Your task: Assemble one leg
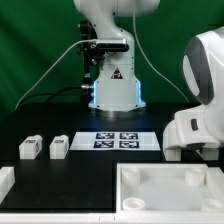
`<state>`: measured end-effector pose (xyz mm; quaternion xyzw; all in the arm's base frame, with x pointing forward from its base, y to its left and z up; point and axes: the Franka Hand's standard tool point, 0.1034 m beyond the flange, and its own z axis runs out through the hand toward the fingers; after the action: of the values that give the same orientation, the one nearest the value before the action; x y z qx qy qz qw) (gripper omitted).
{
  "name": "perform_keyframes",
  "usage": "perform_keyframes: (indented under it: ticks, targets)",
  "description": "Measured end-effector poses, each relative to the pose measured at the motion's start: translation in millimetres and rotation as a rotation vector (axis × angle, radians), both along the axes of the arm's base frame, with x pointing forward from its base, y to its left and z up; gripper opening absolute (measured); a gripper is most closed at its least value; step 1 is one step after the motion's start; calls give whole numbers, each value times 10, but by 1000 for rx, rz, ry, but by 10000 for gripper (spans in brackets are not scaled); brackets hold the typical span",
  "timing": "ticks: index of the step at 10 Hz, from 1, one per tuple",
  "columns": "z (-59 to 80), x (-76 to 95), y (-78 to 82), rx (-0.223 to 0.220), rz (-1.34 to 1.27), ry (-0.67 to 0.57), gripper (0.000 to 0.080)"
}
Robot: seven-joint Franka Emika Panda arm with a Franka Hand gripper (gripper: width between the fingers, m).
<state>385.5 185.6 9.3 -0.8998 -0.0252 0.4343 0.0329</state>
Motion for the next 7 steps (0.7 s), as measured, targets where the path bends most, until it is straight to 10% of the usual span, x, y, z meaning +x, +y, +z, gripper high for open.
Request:
perform_keyframes:
  ticks: [5,7]
  targets:
    - [1,1,0,1,0,0,290]
    - [199,165,-179,67,52,-9,290]
